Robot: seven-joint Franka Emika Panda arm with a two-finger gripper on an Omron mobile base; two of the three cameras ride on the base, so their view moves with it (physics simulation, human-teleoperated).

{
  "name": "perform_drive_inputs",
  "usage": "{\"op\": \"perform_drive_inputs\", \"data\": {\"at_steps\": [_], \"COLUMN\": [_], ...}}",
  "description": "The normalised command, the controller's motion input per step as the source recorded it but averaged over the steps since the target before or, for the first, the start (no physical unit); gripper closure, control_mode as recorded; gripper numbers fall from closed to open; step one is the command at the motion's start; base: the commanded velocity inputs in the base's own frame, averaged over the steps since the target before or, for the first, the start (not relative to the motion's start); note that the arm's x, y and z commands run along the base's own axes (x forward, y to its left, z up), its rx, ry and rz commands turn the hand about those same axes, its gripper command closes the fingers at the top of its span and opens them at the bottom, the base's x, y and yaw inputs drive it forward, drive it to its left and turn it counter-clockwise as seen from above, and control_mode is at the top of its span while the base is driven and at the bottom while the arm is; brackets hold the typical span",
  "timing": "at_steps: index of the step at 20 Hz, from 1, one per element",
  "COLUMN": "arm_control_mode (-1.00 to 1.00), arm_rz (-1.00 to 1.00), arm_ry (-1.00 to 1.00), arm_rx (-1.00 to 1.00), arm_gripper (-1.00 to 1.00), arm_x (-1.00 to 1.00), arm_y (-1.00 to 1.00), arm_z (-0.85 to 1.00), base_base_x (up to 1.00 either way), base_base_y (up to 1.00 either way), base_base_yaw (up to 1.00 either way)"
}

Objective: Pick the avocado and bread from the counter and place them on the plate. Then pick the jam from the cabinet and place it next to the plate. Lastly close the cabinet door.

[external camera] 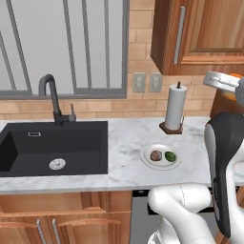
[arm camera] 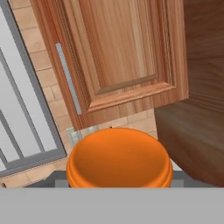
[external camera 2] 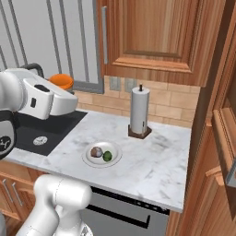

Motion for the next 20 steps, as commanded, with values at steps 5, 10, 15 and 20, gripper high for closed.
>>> {"op": "perform_drive_inputs", "data": {"at_steps": [5,10,15,20], "arm_control_mode": [-1.0,-1.0,-1.0,-1.0], "arm_rz": [0.03,-0.01,-0.08,-0.09], "arm_ry": [-0.04,-0.02,-0.01,0.0], "arm_rx": [-0.04,-0.02,0.0,0.01], "arm_gripper": [1.0,1.0,1.0,1.0], "arm_x": [-0.01,-0.06,-0.05,0.0], "arm_y": [0.07,0.39,0.52,0.5], "arm_z": [-0.1,-0.26,-0.18,-0.17], "base_base_x": [0.0,0.0,0.0,0.0], "base_base_y": [0.03,0.0,0.0,0.0], "base_base_yaw": [0.04,0.0,0.0,0.0]}}
